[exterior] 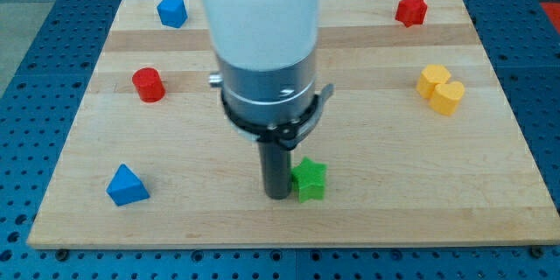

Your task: Move the green star towards the bottom right

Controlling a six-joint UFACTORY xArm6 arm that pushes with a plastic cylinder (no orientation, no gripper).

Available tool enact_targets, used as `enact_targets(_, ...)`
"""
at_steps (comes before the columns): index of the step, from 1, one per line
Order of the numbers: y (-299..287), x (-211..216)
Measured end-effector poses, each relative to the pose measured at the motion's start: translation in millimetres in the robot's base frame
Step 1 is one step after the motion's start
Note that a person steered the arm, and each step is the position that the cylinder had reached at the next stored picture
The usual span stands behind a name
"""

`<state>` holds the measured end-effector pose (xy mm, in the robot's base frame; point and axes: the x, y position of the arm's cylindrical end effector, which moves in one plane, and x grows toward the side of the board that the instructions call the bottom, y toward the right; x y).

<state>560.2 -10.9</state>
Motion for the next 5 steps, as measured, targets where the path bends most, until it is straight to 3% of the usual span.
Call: enact_targets(5, 111, 5)
